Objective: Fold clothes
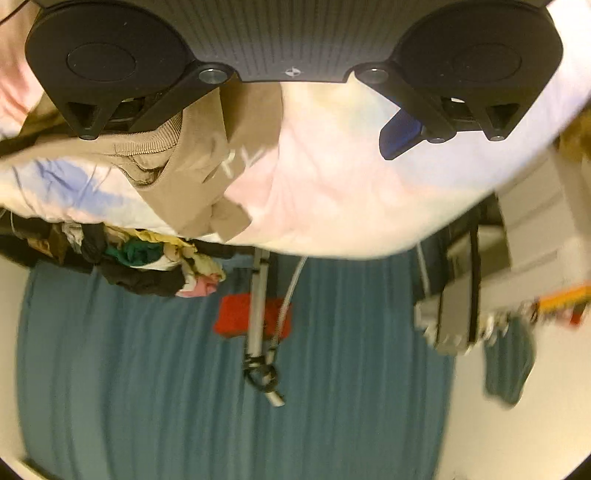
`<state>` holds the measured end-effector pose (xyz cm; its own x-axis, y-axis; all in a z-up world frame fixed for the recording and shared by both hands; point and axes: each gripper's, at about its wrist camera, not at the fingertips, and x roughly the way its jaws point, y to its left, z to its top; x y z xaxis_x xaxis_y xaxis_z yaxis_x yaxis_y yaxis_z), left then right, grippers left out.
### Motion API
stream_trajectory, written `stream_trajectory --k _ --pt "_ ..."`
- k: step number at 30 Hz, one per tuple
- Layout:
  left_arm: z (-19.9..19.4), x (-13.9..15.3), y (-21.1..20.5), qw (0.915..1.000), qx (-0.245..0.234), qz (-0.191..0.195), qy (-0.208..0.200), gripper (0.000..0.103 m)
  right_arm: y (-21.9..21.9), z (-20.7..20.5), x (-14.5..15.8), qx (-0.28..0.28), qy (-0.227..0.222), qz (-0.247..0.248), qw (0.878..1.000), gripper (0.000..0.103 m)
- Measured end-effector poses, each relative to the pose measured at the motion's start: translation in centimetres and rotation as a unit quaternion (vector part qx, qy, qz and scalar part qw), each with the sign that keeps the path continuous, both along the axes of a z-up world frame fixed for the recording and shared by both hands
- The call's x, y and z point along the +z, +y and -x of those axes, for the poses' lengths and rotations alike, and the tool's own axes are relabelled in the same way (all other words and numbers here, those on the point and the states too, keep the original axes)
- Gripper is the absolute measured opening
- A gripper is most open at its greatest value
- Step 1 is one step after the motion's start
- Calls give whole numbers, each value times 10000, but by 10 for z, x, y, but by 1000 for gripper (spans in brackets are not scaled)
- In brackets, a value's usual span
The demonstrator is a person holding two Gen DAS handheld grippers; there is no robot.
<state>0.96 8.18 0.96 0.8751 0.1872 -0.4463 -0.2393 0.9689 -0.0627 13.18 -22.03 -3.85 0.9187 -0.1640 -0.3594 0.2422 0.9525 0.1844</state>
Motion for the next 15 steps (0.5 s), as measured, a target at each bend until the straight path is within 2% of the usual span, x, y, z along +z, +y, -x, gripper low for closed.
stream_trajectory --k 3,6,8,10,15 --pt "27 19 14 9988 150 370 -286 102 4 25 41 70 -790 -36 9968 86" --pt "44 63 16 9946 322 178 -970 102 8 46 94 188 -1411 -124 9897 86" --pt "55 101 18 9890 336 110 -1436 102 9 55 133 234 -1713 -195 9847 86" --pt "63 142 25 9828 232 201 -1823 102 5 68 176 279 -1991 -328 9790 86" --pt "88 251 38 9597 -32 183 -2803 103 -5 104 282 482 -2609 -425 9632 86"
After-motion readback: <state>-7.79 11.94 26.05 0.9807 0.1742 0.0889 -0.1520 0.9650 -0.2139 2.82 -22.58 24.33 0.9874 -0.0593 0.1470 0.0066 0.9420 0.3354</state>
